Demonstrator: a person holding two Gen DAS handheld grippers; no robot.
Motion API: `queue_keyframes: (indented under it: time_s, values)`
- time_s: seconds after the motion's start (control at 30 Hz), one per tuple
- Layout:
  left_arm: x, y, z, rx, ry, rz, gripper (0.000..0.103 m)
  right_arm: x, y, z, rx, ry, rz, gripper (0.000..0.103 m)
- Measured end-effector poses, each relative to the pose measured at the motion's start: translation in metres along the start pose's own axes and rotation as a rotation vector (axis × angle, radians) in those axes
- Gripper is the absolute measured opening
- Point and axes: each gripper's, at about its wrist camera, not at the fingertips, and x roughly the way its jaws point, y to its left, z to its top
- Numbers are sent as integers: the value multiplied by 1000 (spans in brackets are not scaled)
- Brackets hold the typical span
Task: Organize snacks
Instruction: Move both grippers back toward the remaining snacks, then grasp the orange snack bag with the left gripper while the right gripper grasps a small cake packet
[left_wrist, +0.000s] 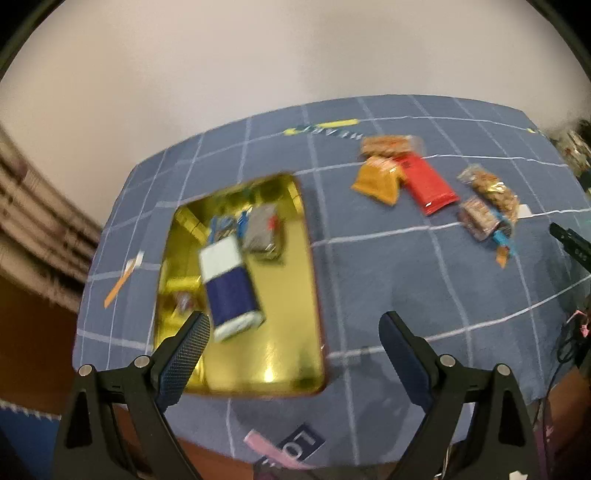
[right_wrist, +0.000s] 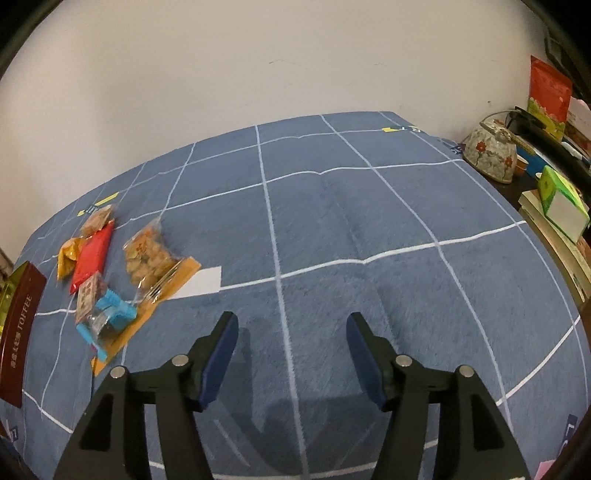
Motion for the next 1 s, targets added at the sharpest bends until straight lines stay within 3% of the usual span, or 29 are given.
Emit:
queue_keyframes:
  time_s: [0.07,0.23,0.43,0.5,0.77,0.83,0.87,0.93,1.0]
  values:
    - [1,-9,11,39,-13,-42,91,1,-2,2,9,0,3,65]
    - [22,-31,56,119,-18,-255,91,4,-6,4,29,-7,17,76]
    - [75,-54,108,224,-9,-295,91,7,1,4,1,1,12,81]
    - [96,-56,122,232,18,-359,90,5,-2,4,17,-5,32,82]
    - [148,-68,142,297,87,-389,84,5,-4,4,28,-7,62,86]
    - [160,-73,144,318,122,-402,76,5,-5,4,31,-8,68,87]
    - [164,-73,143,323,135,-408,59,5,-5,4,32,-8,70,87]
    - [172,-71,145,317,149,-425,48,5,-5,4,33,-9,72,87]
    - [171,-66,144,289,146,-422,42,5,-6,4,34,-9,73,87]
